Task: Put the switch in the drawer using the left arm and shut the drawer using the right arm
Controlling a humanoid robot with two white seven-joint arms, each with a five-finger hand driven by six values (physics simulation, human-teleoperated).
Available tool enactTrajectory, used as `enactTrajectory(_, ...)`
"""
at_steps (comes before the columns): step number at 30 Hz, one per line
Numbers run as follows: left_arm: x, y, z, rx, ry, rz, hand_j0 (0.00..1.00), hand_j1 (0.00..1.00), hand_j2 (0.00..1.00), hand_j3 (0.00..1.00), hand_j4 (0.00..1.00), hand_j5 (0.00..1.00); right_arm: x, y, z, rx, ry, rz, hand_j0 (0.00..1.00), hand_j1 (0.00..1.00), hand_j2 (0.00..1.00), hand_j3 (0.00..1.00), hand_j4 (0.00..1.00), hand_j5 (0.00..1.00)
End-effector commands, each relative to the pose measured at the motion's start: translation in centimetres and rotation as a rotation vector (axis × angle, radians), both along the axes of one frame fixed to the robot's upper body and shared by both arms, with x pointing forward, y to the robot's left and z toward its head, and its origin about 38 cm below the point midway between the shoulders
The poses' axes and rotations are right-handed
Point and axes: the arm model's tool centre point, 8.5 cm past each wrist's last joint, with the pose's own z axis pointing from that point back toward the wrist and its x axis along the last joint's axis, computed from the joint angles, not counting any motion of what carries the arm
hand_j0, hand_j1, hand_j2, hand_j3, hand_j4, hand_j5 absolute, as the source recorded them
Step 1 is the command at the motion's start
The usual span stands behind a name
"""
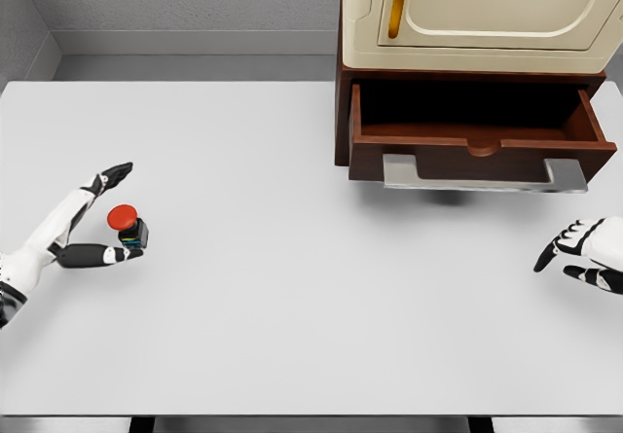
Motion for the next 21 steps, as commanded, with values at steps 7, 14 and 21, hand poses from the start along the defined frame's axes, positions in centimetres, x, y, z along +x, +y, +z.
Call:
enactTrajectory(7,0.0,-0.8,-2.6,0.059,0.031,0.018,1.00,1.00,1.00,1.00,1.00,1.00,0.0,0.0,0.1,0.001,0.008,0.002,0.58,0.58,0.58,0.58,0.58,0.58)
enactTrajectory(14,0.0,-0.5,-2.4,0.061,0.027,0.024,0.85,0.85,0.85,0.85,0.85,0.85,-0.1,0.1,0.0,0.006,0.010,0.001,0.58,0.58,0.58,0.58,0.58,0.58)
enactTrajectory(21,0.1,0.1,-2.3,0.065,0.028,0.039,0.73,0.73,0.73,0.73,0.73,0.73,0.2,0.3,0.2,0.022,-0.011,-0.003,0.58,0.58,0.58,0.58,0.58,0.58)
